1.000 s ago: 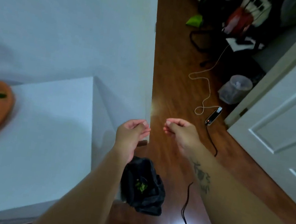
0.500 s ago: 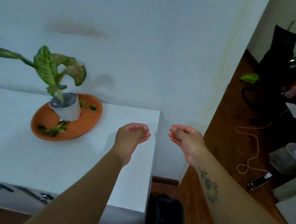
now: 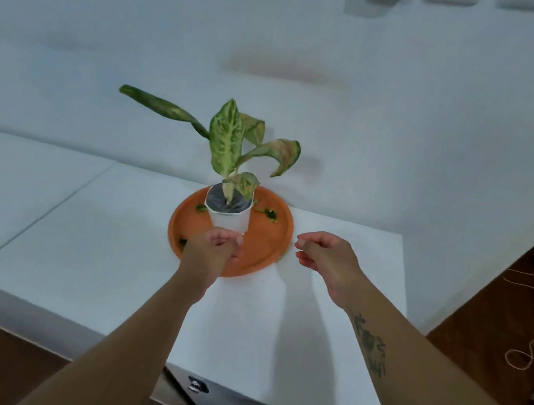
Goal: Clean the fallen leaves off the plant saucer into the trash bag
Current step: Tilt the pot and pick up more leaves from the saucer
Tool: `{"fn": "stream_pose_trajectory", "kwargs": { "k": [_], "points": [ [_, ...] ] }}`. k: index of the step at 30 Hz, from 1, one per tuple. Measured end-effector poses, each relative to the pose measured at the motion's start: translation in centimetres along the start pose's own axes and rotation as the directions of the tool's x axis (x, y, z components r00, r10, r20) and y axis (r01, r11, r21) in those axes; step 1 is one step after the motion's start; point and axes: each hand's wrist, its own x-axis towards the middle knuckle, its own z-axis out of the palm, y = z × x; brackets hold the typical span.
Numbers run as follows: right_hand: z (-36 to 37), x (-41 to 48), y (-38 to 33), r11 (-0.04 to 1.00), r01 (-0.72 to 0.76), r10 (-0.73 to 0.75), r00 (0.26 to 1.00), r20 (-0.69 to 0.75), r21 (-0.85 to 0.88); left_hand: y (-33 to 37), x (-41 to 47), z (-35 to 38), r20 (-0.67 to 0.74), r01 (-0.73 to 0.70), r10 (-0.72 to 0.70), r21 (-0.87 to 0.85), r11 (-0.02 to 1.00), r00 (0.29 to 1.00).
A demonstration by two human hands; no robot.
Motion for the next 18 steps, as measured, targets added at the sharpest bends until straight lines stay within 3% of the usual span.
{"fn": "stream_pose_trajectory", "kwargs": {
  "k": [4,9,11,13,15,18],
  "points": [
    [5.7,1.8,0.3,0.993,0.061,-0.067,0.996,-0.059,-0.103,-0.5,3.9,-5.5,-0.011,-0.062,0.063,0.115,0.991,0.998],
    [12.9,3.1,2.1,0.877,0.208,-0.238,0.971,-0.014,-0.432,-1.6,8.5,-10.4,0.009,-0.198,0.206,0.315,0.928,0.979],
    [14.2,3.0,2.8,0.767,0.285,-0.283,0.954,0.096,-0.575,-2.4,9.4,-10.9,0.02,-0.249,0.267,0.426,0.87,0.964],
    [15.3,3.1,3.4,0.565,0.394,-0.324,0.914,0.244,-0.725,-2.9,10.2,-11.3,0.024,-0.261,0.293,0.531,0.806,0.956],
    [16.7,3.1,3.5,0.379,0.466,-0.329,0.875,0.354,-0.8,-3.5,10.9,-11.7,0.007,-0.224,0.263,0.543,0.809,0.965],
    [18.1,3.5,3.7,0.239,0.524,-0.249,0.847,0.47,-0.817,-4.1,11.1,-11.7,-0.036,-0.121,0.161,0.507,0.854,0.986]
  ]
}}
